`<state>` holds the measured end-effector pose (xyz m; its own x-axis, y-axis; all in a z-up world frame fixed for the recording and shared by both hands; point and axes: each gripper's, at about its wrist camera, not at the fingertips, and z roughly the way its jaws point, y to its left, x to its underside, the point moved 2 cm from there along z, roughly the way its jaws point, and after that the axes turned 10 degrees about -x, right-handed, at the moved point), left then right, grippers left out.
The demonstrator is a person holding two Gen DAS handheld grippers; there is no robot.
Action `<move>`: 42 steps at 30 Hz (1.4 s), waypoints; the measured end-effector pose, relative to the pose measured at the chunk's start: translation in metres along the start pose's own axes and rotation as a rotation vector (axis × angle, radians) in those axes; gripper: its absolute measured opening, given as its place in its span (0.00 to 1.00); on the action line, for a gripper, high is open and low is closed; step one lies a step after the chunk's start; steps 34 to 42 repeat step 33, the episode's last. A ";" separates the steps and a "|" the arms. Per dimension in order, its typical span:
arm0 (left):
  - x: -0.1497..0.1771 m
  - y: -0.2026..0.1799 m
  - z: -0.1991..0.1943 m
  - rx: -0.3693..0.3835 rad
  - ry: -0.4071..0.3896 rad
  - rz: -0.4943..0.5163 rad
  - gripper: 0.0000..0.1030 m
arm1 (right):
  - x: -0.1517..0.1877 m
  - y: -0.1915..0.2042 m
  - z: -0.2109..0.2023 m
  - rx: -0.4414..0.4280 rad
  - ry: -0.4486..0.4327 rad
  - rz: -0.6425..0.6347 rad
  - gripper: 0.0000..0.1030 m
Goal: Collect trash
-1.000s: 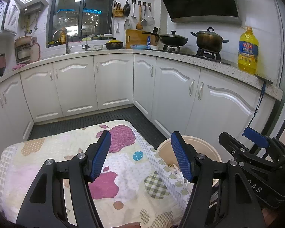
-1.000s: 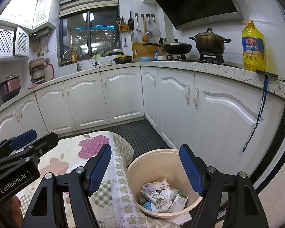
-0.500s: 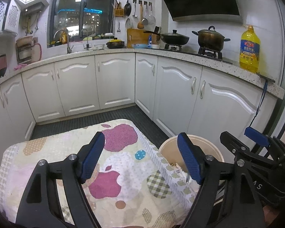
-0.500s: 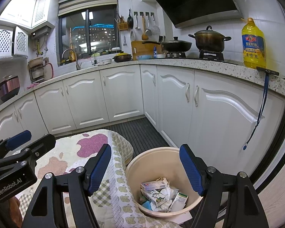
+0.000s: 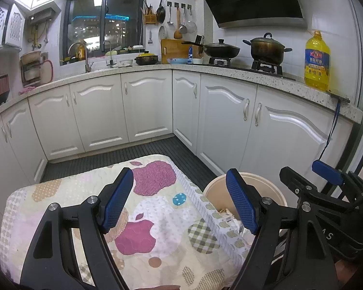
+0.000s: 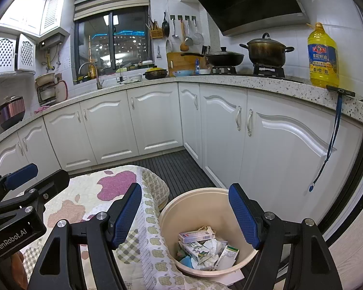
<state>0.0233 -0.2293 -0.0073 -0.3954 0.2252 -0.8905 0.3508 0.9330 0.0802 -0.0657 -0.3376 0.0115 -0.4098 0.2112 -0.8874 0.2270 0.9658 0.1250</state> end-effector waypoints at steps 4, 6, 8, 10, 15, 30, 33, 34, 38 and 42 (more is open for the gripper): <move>0.000 -0.001 0.000 -0.001 0.000 0.003 0.76 | 0.000 -0.001 0.000 0.002 0.002 0.002 0.70; 0.000 -0.001 0.000 0.001 0.002 0.004 0.76 | 0.000 -0.001 0.000 0.003 0.002 0.002 0.70; -0.001 -0.001 0.001 0.002 0.003 0.006 0.76 | 0.000 -0.002 0.000 0.003 0.002 0.002 0.70; 0.000 -0.002 0.001 0.003 0.004 0.010 0.76 | 0.000 -0.002 0.000 0.002 0.005 0.002 0.70; 0.001 -0.004 0.005 0.014 0.014 0.015 0.76 | 0.002 -0.004 0.000 0.006 0.015 0.002 0.70; 0.008 -0.005 0.015 0.030 0.034 0.021 0.76 | 0.007 -0.007 0.010 0.018 0.041 0.007 0.70; 0.010 -0.002 0.019 0.029 0.045 0.014 0.76 | 0.008 -0.006 0.014 0.017 0.050 0.003 0.70; 0.010 -0.002 0.019 0.029 0.045 0.014 0.76 | 0.008 -0.006 0.014 0.017 0.050 0.003 0.70; 0.010 -0.002 0.019 0.029 0.045 0.014 0.76 | 0.008 -0.006 0.014 0.017 0.050 0.003 0.70; 0.010 -0.002 0.019 0.029 0.045 0.014 0.76 | 0.008 -0.006 0.014 0.017 0.050 0.003 0.70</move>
